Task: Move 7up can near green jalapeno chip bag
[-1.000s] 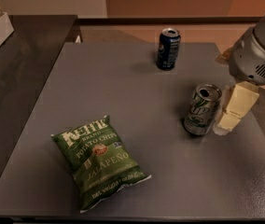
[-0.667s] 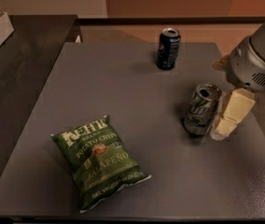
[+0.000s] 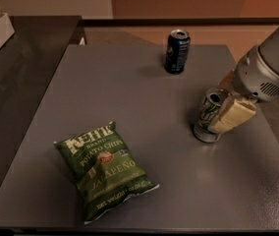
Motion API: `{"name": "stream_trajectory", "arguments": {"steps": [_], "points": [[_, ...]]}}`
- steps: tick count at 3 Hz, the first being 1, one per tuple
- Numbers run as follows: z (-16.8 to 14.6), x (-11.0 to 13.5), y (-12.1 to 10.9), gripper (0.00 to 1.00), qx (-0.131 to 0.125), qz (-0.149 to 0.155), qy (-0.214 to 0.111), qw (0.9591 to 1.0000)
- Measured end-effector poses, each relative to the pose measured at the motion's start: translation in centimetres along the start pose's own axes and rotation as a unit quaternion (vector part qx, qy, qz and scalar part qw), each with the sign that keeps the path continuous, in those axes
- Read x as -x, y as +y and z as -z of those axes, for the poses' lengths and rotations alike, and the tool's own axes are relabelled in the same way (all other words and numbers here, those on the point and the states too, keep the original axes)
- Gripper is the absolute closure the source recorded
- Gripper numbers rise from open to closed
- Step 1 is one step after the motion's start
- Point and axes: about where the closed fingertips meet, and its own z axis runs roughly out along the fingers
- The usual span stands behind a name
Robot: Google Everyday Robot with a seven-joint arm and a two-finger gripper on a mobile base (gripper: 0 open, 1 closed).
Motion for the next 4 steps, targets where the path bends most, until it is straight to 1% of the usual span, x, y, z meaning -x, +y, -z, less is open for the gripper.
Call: {"name": "stream_trajectory", "arguments": {"steps": [1, 2, 3, 4], "points": [[0.2, 0.7, 0.3, 0.64, 0.017, -0.005, -0.023, 0.9996], [0.6, 3.0, 1.4, 0.88, 0.038, 0.008, -0.052, 0.9979], [0.2, 6.1, 3.3, 1.00, 0.060, 0.039, -0.071, 0.9949], [-1.2, 8.8, 5.4, 1.00, 0.084, 0.073, -0.069, 0.9914]]}}
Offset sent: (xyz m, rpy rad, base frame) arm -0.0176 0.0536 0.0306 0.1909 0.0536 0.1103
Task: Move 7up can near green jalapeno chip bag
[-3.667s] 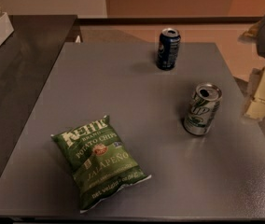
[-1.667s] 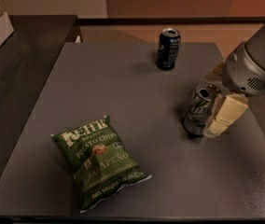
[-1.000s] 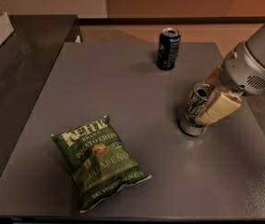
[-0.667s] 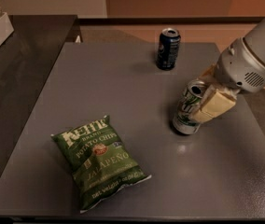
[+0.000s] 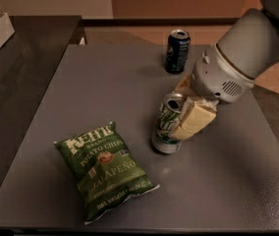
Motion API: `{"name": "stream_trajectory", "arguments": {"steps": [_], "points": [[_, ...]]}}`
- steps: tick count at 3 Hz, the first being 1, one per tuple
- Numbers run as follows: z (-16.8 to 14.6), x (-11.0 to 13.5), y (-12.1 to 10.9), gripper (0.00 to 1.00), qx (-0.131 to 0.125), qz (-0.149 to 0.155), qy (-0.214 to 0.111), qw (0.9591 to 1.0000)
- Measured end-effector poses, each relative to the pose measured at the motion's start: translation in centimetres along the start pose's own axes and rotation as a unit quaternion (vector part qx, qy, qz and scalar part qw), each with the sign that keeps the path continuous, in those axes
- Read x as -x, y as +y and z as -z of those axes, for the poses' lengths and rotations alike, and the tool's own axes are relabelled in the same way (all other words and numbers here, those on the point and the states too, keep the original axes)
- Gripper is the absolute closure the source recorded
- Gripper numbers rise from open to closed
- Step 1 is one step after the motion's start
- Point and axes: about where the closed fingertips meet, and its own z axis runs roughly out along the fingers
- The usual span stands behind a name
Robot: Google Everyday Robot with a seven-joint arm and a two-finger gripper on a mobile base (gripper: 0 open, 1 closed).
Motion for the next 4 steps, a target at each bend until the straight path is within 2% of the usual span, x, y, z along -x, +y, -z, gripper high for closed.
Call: {"name": "stream_trajectory", "arguments": {"steps": [1, 2, 4], "points": [[-1.8, 1.7, 1.0, 1.00, 0.017, 0.029, 0.016, 0.9993], [-3.0, 2.2, 1.5, 0.83, 0.019, 0.049, 0.034, 0.9980], [-2.9, 2.5, 1.5, 0.37, 0.017, 0.051, 0.033, 0.9980]]}}
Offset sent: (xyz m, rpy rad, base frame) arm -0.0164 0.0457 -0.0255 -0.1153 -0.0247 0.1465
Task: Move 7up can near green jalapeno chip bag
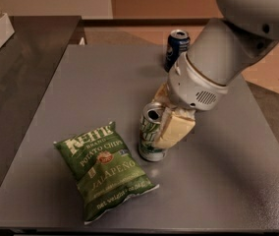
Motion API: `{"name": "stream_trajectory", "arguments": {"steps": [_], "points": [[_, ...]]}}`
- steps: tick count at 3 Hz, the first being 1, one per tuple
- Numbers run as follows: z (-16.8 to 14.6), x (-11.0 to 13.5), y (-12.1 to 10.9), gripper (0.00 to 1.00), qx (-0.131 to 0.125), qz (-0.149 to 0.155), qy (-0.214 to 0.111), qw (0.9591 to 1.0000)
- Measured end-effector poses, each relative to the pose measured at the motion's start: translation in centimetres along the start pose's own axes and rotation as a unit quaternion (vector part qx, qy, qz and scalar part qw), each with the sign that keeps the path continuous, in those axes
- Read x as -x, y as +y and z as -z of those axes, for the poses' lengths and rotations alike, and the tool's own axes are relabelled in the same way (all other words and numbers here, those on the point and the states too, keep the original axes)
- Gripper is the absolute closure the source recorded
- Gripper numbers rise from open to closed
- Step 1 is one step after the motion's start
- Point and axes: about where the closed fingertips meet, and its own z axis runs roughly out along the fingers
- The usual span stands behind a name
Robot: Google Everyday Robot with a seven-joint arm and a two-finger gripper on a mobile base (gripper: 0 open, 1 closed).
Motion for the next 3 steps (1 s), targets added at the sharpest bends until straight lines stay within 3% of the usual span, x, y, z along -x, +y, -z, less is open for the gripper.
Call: {"name": "stream_trajectory", "arguments": {"steps": [1, 2, 3], "points": [[0.04, 0.15, 0.02, 0.13, -0.001, 0.001, 0.000, 1.0000], [0.07, 0.29, 0.05, 0.00, -0.003, 0.003, 0.000, 1.0000], [0.07, 0.29, 0.05, 0.00, -0.003, 0.003, 0.000, 1.0000]]}}
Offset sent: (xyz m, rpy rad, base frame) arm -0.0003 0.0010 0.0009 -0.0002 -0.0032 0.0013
